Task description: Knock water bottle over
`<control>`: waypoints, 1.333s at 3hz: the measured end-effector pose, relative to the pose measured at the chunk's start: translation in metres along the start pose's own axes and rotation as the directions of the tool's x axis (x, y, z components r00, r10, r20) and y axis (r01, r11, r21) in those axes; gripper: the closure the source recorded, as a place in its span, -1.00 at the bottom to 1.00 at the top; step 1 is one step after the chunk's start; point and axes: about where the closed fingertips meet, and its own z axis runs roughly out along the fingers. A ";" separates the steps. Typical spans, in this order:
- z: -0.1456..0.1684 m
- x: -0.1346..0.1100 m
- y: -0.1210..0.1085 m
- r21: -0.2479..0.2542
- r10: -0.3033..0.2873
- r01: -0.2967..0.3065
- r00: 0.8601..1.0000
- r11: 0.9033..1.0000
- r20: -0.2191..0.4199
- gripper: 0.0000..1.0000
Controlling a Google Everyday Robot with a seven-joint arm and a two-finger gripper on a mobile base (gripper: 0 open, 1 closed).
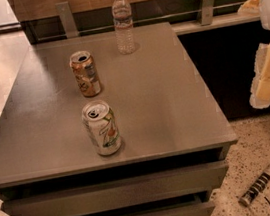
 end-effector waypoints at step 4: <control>0.053 -0.022 -0.047 0.083 0.232 -0.277 0.907 0.957 0.351 -1.00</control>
Offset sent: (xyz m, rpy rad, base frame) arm 0.0888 0.0048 -0.0139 0.4178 -0.2687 -0.1457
